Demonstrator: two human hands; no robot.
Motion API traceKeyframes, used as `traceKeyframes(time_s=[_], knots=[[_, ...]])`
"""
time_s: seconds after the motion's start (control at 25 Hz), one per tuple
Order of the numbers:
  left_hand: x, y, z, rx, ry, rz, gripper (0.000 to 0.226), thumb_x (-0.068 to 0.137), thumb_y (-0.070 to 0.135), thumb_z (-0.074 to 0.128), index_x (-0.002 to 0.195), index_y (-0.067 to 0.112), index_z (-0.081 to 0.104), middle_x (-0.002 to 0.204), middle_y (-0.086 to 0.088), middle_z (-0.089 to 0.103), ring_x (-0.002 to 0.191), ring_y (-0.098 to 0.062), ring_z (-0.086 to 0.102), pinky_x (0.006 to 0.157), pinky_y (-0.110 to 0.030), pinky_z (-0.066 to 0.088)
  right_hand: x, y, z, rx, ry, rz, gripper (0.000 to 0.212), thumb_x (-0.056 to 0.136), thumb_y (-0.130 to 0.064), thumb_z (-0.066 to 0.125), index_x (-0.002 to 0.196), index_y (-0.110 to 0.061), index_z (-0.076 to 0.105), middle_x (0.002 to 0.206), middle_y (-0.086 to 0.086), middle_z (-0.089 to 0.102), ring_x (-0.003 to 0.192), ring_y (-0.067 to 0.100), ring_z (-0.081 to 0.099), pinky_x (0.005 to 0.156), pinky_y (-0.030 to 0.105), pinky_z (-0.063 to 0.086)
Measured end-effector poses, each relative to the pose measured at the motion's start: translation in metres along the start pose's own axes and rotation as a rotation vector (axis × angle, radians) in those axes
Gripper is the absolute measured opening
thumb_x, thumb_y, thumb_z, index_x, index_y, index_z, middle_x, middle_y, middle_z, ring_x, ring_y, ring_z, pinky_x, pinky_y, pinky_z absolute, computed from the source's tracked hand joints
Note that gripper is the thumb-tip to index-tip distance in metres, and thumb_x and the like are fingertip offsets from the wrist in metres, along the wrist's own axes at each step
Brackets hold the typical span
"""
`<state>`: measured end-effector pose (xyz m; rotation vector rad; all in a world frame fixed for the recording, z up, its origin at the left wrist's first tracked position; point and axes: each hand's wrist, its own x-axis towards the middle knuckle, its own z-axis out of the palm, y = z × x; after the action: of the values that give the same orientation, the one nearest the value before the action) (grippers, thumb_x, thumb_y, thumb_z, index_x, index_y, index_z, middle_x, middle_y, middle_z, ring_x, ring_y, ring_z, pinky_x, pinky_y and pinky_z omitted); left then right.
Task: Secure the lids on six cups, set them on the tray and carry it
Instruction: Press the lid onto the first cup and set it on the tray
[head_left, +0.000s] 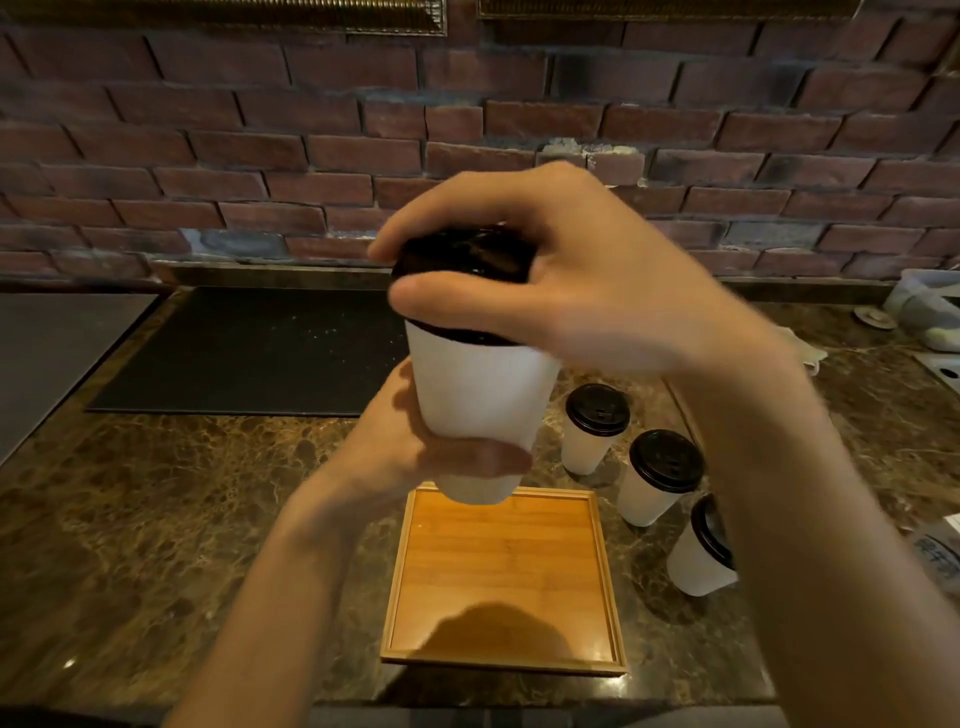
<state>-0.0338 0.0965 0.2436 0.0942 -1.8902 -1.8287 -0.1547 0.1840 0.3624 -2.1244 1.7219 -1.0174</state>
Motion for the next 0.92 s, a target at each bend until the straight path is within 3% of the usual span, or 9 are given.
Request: traceKeyframes(time_s=[0.12,0.24,0.36,0.48,0.6,0.68,0.8,0.88,0.92], knots=[[-0.003,0.003,-0.006,-0.058,-0.116,-0.052,0.065,0.047,0.012,0.082,0.109,0.026,0.066,0.103,0.001,0.07,0.1,-0.02,0.066,0.08,-0.03,0.054,-0.004,0.003,-0.014,0.237,-0.152,-0.021,0.029,0.092,-0.025,0.059,0.12,-0.02,0.062,0.111,-0.009,0.063,0.098,0.003,0.062,0.075,0.017,0.049],[-0.002,0.004,0.004,-0.011,0.003,-0.028,0.061,0.049,0.017,0.083,0.105,0.031,0.066,0.101,0.001,0.069,0.097,-0.019,0.066,0.074,-0.028,0.055,-0.004,-0.003,0.003,-0.021,0.04,0.12,0.027,0.092,-0.043,0.058,0.115,-0.032,0.067,0.104,-0.019,0.064,0.096,0.001,0.06,0.077,0.02,0.051],[-0.002,0.005,0.011,0.054,0.173,0.004,0.068,0.04,0.037,0.09,0.102,0.035,0.062,0.098,0.01,0.07,0.093,-0.009,0.067,0.066,-0.02,0.054,-0.002,-0.013,0.023,-0.316,0.283,0.193,0.026,0.091,-0.053,0.05,0.103,-0.038,0.067,0.093,-0.017,0.065,0.088,0.008,0.06,0.076,0.036,0.053],[-0.003,0.007,0.008,0.018,0.142,-0.008,0.065,0.046,0.025,0.086,0.106,0.033,0.062,0.1,0.007,0.069,0.096,-0.014,0.066,0.069,-0.023,0.055,-0.006,-0.014,0.013,-0.168,0.227,0.133,0.027,0.091,-0.052,0.056,0.112,-0.038,0.066,0.104,-0.021,0.066,0.099,0.003,0.061,0.082,0.029,0.054],[-0.005,0.009,0.003,-0.04,0.067,-0.007,0.061,0.053,0.015,0.079,0.108,0.035,0.063,0.103,0.002,0.067,0.099,-0.019,0.065,0.075,-0.027,0.055,-0.018,-0.004,-0.003,0.11,0.078,0.074,0.046,0.087,-0.048,0.063,0.129,-0.032,0.059,0.121,-0.022,0.061,0.113,-0.007,0.056,0.087,0.015,0.05],[-0.007,0.008,0.0,-0.088,0.046,-0.006,0.069,0.05,0.017,0.083,0.113,0.031,0.061,0.104,-0.002,0.066,0.1,-0.022,0.064,0.077,-0.03,0.055,-0.027,0.006,-0.002,0.224,0.098,0.082,0.059,0.084,-0.047,0.066,0.138,-0.029,0.051,0.132,-0.017,0.058,0.122,-0.004,0.053,0.097,0.022,0.05],[-0.008,0.007,-0.002,-0.102,0.055,-0.044,0.085,0.049,0.014,0.084,0.126,0.015,0.049,0.106,-0.006,0.065,0.1,-0.023,0.064,0.077,-0.029,0.054,-0.042,0.022,0.006,0.271,0.163,0.198,0.094,0.069,-0.066,0.068,0.15,-0.036,0.031,0.148,-0.019,0.044,0.131,-0.004,0.045,0.109,0.032,0.044],[-0.007,0.006,-0.001,-0.081,0.043,-0.059,0.087,0.054,0.008,0.077,0.133,0.006,0.04,0.108,-0.005,0.065,0.102,-0.022,0.064,0.078,-0.027,0.054,-0.05,0.026,0.015,0.327,0.123,0.282,0.113,0.055,-0.077,0.07,0.151,-0.038,0.025,0.147,-0.02,0.044,0.132,-0.001,0.045,0.109,0.036,0.043],[-0.008,0.005,0.0,-0.079,0.036,-0.063,0.089,0.054,0.009,0.079,0.133,0.005,0.039,0.11,-0.004,0.065,0.104,-0.021,0.063,0.079,-0.027,0.053,-0.054,0.028,0.021,0.379,0.086,0.289,0.109,0.055,-0.074,0.072,0.149,-0.038,0.03,0.142,-0.019,0.05,0.13,0.0,0.049,0.105,0.035,0.045]])
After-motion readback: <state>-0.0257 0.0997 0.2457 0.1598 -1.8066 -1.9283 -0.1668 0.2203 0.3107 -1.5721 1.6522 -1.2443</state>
